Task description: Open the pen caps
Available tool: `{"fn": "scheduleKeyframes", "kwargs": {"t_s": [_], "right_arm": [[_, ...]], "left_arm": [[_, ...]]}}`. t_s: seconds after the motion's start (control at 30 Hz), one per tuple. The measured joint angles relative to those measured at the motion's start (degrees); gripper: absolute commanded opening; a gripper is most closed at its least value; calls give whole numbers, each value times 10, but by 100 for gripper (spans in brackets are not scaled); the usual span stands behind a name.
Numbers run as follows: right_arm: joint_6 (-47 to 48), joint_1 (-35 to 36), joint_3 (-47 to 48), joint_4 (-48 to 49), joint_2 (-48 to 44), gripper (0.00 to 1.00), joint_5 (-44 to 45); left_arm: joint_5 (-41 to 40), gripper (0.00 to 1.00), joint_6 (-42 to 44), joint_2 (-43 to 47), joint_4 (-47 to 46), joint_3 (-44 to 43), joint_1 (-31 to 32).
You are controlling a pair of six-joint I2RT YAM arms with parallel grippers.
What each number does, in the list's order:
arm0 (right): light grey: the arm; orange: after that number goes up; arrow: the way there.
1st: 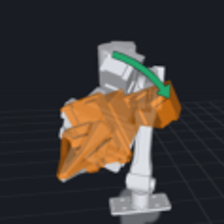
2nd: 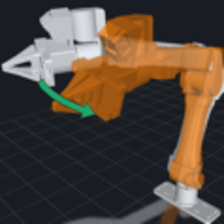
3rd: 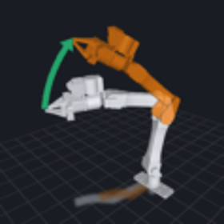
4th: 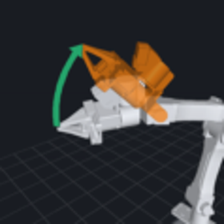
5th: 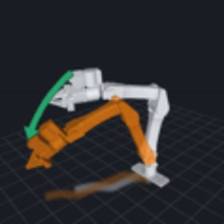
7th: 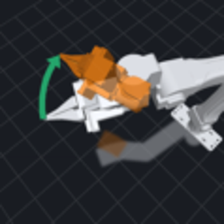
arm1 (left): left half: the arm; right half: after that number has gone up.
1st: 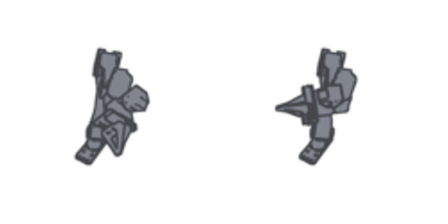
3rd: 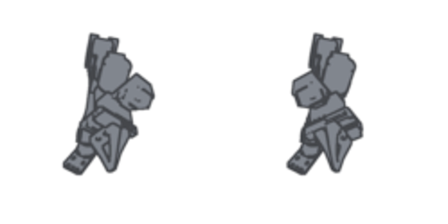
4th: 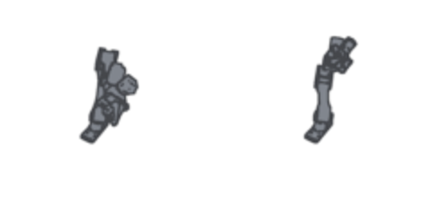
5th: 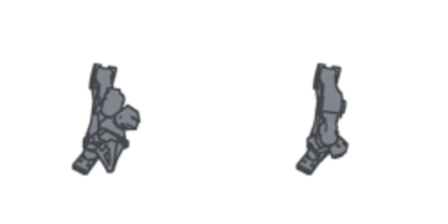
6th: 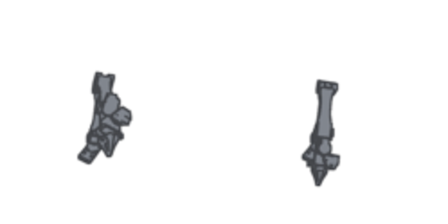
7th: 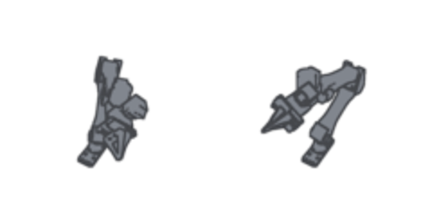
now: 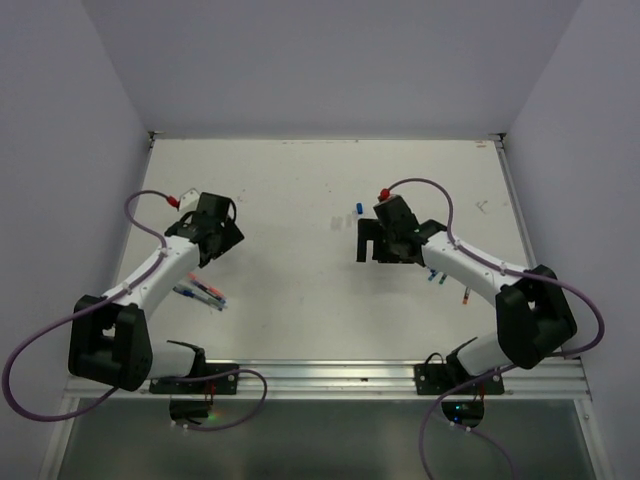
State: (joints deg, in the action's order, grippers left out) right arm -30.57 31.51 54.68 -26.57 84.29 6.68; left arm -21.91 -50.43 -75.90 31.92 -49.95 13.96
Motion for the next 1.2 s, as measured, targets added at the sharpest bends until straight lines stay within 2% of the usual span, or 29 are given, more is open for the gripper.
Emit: {"fn": "scheduleKeyframes", "kwargs": {"t_s": [0.13, 0.4, 1.2], "right_arm": [[11, 10, -15, 13, -12, 94, -5], [32, 16, -36, 22, -87, 98, -9], [40, 16, -59, 35, -107, 99, -18]], "left_arm": [[-3, 75, -23, 4, 14, 20, -5], [-20, 73, -70, 10, 30, 58, -6], [-38, 72, -88, 12, 32, 117, -7]]}}
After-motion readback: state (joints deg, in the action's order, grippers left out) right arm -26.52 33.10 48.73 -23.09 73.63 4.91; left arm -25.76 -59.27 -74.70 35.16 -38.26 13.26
